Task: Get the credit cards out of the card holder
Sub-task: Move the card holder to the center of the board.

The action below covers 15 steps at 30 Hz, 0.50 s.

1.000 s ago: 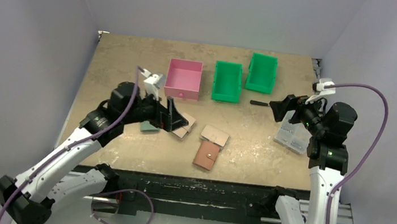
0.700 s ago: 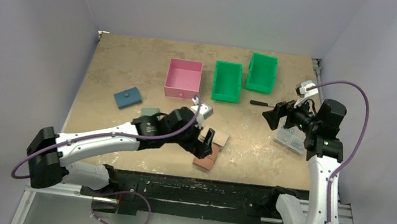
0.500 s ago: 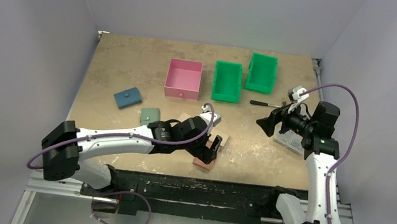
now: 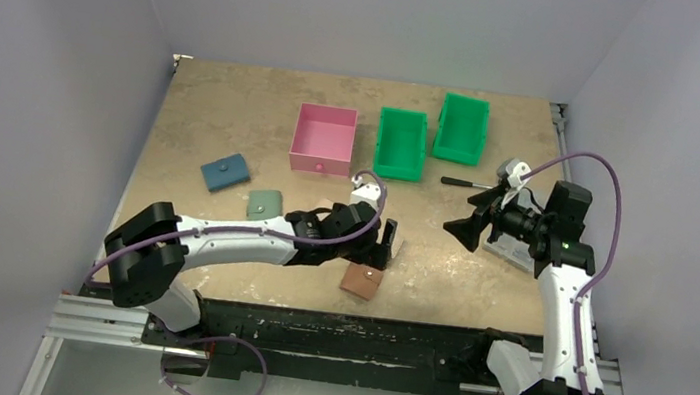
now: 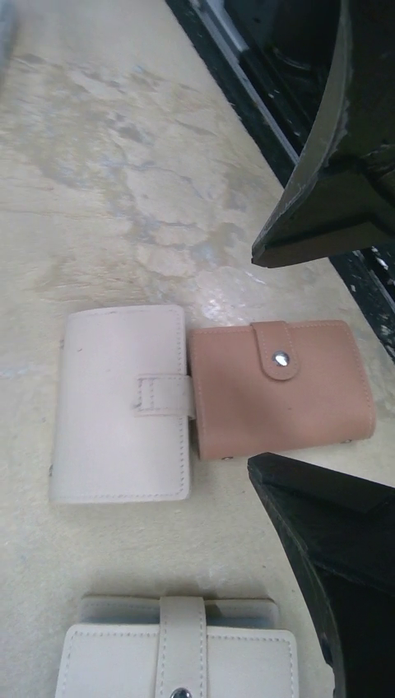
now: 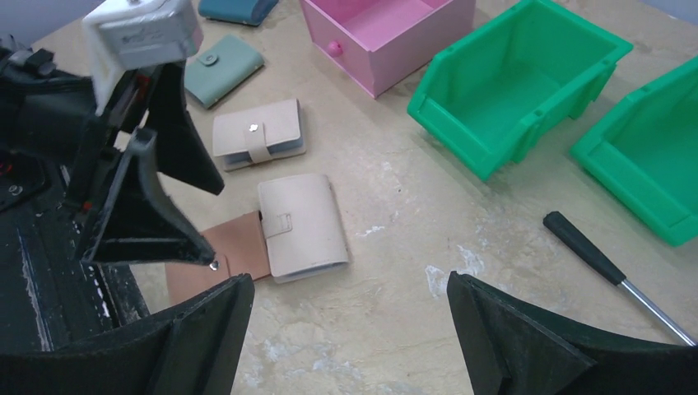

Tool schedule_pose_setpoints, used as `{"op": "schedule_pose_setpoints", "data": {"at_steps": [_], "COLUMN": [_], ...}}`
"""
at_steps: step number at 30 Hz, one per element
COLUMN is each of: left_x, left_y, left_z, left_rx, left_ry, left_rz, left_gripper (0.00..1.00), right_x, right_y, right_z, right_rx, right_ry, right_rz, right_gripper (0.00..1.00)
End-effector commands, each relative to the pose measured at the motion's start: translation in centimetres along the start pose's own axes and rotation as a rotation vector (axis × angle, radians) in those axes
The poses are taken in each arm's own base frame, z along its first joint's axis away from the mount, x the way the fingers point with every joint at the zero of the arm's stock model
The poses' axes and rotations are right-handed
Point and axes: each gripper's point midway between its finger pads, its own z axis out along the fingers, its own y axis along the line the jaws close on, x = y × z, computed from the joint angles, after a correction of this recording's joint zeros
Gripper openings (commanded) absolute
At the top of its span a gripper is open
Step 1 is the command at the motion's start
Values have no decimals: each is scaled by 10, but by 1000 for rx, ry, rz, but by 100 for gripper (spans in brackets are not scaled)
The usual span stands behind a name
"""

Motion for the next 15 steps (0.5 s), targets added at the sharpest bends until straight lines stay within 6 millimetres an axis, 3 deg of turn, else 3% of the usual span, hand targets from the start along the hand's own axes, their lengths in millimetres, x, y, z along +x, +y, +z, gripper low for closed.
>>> {"op": "schedule_pose_setpoints", "data": {"at_steps": [1, 4, 8, 12, 15], "left_x": [-31, -28, -2, 26, 37], "left_y": [3, 5, 15, 32, 35], "left_z": [4, 1, -2, -5, -7], "left_rx": [34, 57, 19, -77, -63], "left_ry": [-95, -98, -4, 90, 118], "left_rz": [-252, -292, -160, -39, -21], "left_gripper": [91, 90, 83, 83, 83], "right_x": [-1, 0, 2, 3, 5], "right_y": [9, 11, 13, 14, 14], "right_z": [0, 0, 1, 2, 3], "right_rx": [-55, -67, -75, -82, -85], "right_ry": [-15, -10, -1, 5, 10], "right_rz": [-40, -47, -56, -57, -58], "right_gripper": [99, 99, 99, 99, 99]}}
